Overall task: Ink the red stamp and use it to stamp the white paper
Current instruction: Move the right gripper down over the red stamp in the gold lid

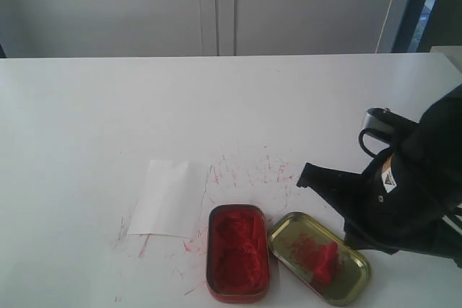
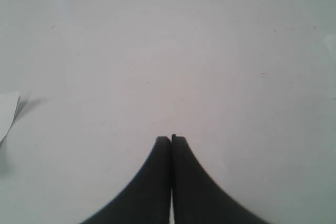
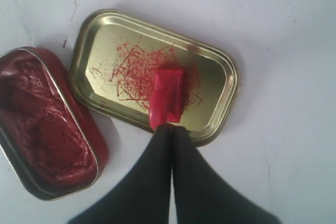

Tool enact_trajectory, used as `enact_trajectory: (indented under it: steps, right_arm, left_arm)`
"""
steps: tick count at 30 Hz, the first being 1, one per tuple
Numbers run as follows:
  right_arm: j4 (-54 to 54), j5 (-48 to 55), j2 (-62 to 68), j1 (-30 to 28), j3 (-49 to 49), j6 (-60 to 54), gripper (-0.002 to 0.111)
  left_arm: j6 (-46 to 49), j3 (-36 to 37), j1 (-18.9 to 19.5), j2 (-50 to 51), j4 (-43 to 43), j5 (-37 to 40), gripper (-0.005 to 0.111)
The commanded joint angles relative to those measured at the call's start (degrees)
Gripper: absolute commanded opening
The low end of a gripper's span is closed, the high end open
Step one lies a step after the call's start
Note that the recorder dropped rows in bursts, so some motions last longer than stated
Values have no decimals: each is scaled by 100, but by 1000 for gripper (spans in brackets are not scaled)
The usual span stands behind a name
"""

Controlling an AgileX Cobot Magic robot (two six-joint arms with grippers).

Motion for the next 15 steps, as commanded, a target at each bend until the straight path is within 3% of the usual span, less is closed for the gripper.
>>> enact_trajectory:
  steps: [1,9,15]
  right_arm:
    - [-515,44,84,448,2,857,0]
    - [-880,-236,594,678,2,1709,2]
    - [-886,-314,616,678,2,1821,25]
  left_arm:
    - [0,-32,13,39,-57,22,0]
    - [0,-32,13,39,-57,10,0]
    - [0,-32,13,39,-57,-71,0]
